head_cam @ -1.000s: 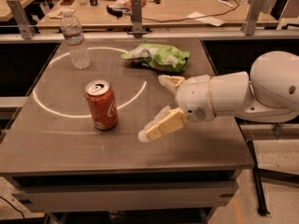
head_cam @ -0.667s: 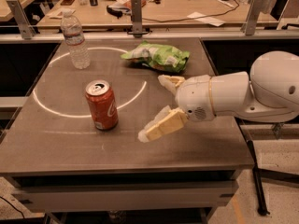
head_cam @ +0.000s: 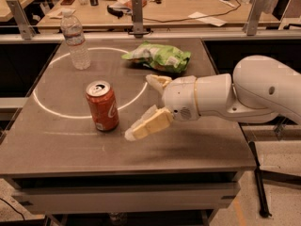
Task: Move coke can near water bottle
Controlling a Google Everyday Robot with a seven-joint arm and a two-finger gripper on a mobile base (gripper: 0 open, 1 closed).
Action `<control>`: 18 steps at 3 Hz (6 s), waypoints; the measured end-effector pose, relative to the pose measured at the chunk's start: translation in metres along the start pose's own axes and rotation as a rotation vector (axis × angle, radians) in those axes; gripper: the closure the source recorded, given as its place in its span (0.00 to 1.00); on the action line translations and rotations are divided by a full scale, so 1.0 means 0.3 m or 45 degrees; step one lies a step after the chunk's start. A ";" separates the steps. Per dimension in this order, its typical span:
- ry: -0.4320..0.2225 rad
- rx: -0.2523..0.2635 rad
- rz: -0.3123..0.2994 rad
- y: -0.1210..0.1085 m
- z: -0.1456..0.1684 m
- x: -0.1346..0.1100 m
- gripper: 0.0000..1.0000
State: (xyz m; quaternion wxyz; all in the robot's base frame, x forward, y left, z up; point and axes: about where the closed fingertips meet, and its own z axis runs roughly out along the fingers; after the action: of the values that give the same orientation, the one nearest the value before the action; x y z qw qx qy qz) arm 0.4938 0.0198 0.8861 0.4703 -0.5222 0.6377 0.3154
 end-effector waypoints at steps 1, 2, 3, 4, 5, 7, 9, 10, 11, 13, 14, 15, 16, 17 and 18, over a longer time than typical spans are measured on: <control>-0.035 -0.027 -0.002 -0.013 0.071 -0.012 0.00; -0.074 -0.080 -0.018 -0.014 0.141 -0.037 0.00; -0.116 -0.131 -0.037 -0.011 0.197 -0.071 0.00; -0.160 -0.224 -0.085 0.024 0.240 -0.130 0.18; -0.194 -0.312 -0.119 0.069 0.273 -0.167 0.41; -0.227 -0.319 -0.142 0.067 0.286 -0.204 0.88; -0.263 -0.071 -0.124 -0.095 0.330 -0.283 1.00; -0.236 0.021 -0.099 -0.177 0.379 -0.306 1.00; -0.218 0.039 -0.046 -0.239 0.450 -0.310 1.00; -0.206 0.058 -0.057 -0.274 0.465 -0.309 1.00; -0.167 0.104 -0.082 -0.343 0.474 -0.328 1.00; -0.123 0.189 -0.074 -0.448 0.478 -0.325 1.00; -0.088 0.237 -0.036 -0.521 0.491 -0.281 1.00; -0.093 0.276 0.050 -0.563 0.533 -0.232 1.00; -0.139 0.323 0.145 -0.596 0.587 -0.213 1.00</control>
Offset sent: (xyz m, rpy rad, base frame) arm 0.0252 0.0627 -0.0070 0.0879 -0.0057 0.1176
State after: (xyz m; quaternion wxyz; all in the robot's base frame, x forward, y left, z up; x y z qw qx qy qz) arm 0.7143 0.1551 0.8983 0.5478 -0.4037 0.6745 0.2865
